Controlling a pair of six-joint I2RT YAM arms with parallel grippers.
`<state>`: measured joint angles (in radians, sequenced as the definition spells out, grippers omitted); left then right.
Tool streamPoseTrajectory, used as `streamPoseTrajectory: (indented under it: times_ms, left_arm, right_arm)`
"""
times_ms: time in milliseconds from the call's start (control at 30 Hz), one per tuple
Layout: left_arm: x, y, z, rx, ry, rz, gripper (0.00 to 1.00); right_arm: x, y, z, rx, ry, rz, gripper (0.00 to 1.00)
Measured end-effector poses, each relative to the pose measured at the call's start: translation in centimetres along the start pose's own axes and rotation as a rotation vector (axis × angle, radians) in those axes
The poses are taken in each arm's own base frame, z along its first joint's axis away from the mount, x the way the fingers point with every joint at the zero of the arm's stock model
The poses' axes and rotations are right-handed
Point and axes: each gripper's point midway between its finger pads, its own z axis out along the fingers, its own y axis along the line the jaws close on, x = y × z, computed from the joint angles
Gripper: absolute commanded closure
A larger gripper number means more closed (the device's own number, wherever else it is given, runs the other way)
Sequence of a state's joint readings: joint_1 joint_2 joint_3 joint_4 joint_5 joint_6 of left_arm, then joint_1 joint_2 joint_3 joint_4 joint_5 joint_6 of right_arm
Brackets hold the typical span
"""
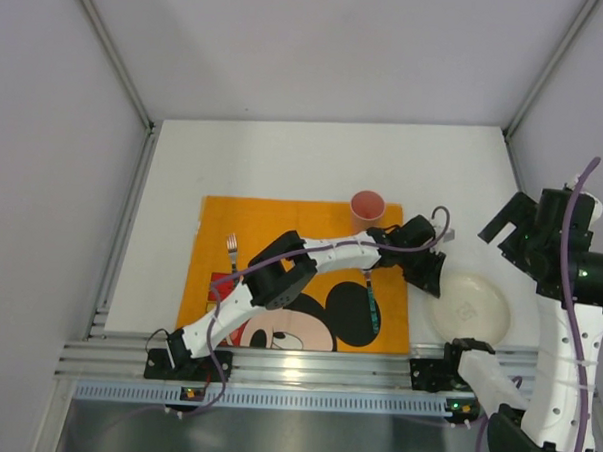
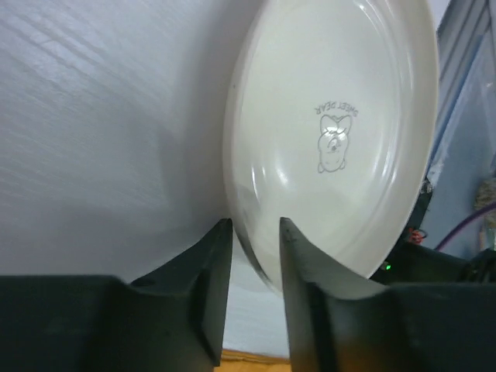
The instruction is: Set the dinner table for one person
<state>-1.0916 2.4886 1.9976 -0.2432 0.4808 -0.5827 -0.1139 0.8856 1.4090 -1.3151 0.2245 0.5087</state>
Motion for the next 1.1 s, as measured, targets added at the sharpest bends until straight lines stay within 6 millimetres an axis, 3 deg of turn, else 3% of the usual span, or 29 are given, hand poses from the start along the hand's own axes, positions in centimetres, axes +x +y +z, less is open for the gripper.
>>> streamPoseTrajectory:
  times_ms: [100, 367, 433, 567, 633, 733, 867, 933, 1000, 1100]
  left_arm:
    - [-0.4, 0.5, 0.6, -0.011, -0.015, -0.023, 1.00]
    - [-0.5, 0.5, 0.6, -0.001, -0.013, -0.024, 1.00]
    - [-0.8, 0.3, 0.2, 0.005, -0.017, -0.026, 1.00]
    - [-3.4, -1.1, -2.7, 0.025, -0.063, -0.024, 1.00]
    - [-5.6, -2.4, -5.5, 0.037, -0.108, -0.014, 1.00]
    - [-9.1, -5.1, -11.0, 0.045, -0.199, 0.027, 1.00]
    - [-12.3, -8.2, -20.6, -0.004, -0.355, 0.103, 1.00]
    - [-12.1, -8.5, -25.6, -0.049, -0.420, 0.108, 1.00]
    - [-10.5, -7.0, -30.8, -0.115, -0.482, 0.079, 1.00]
    - [-6.7, -1.0, -36.6, -0.274, -0.542, -0.031, 1.00]
  right_arm:
    - [0.1, -0.2, -0.1, 0.005, 0.003, -0.006, 0.00]
    - [-0.5, -0.3, -0.7, 0.016, -0.017, 0.005, 0.00]
    - [-2.2, -0.5, -2.0, 0.030, -0.074, 0.033, 0.00]
    - [-8.1, 0.0, -6.4, 0.007, -0.279, 0.123, 0.00]
    - [-10.1, 0.3, -8.3, -0.014, -0.354, 0.157, 0.00]
    - [-11.6, 0.9, -9.0, -0.035, -0.390, 0.172, 0.00]
    - [-12.0, 2.5, -6.5, -0.035, -0.322, 0.152, 0.00]
    - [-12.0, 3.7, -5.2, -0.055, -0.286, 0.143, 0.00]
    - [-11.4, 4.9, -3.4, -0.086, -0.230, 0.125, 0.00]
    - [-9.0, 7.0, -1.0, -0.163, -0.101, 0.080, 0.00]
